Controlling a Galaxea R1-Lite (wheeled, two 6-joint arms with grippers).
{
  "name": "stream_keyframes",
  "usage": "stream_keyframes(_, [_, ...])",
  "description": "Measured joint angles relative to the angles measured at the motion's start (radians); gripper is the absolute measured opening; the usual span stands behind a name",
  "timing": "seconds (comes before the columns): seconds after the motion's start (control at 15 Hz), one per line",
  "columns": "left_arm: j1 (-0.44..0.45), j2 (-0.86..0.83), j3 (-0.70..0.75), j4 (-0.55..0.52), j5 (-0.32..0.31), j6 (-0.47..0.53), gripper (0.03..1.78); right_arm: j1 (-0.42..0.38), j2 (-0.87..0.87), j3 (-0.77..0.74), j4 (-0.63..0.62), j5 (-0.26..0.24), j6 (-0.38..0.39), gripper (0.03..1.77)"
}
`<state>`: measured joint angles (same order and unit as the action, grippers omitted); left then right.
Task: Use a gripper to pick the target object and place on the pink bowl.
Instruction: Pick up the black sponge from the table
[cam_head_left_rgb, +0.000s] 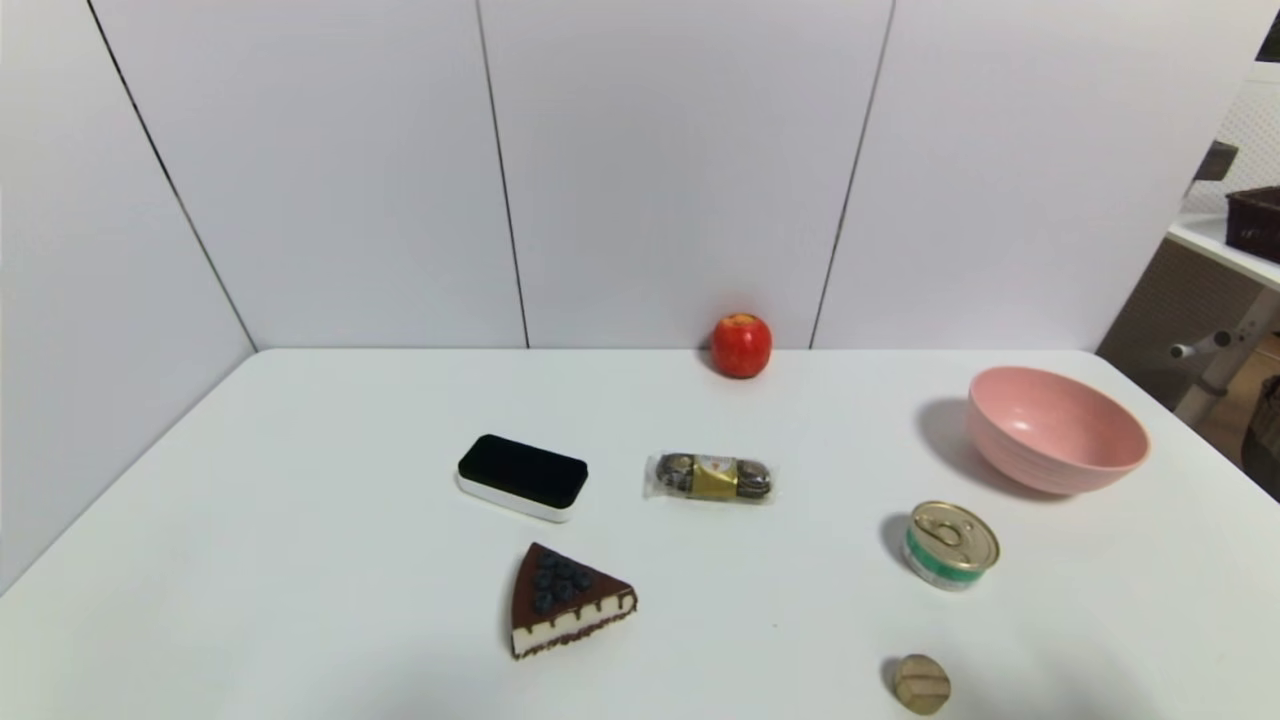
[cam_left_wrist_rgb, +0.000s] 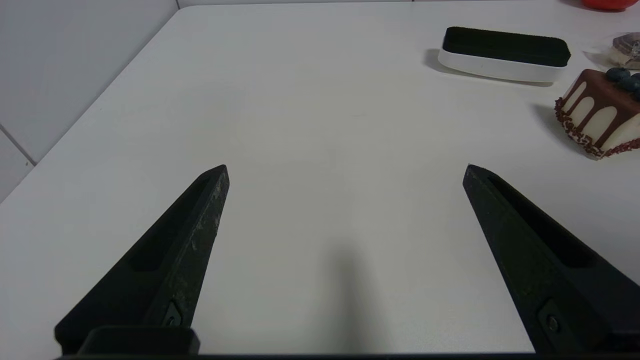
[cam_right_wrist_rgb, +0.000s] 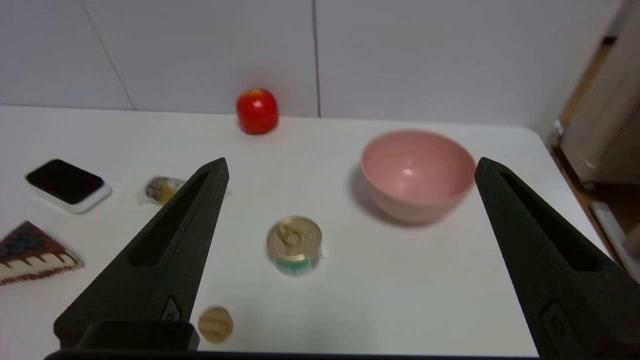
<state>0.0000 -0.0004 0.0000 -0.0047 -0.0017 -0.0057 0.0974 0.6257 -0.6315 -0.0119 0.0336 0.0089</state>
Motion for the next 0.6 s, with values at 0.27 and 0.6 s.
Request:
stream_keyframes(0.27, [0.000, 0.000, 0.000, 0.000, 0.000, 0.000, 1.69, 0.196, 0.428, -0.389, 0.080, 0.132, -0.085, 1.70])
stream_keyframes(0.6, [0.000, 0.000, 0.000, 0.000, 0.000, 0.000, 1.69, 0.456, 0.886, -0.652, 0.161, 0.187, -0.122, 1.70])
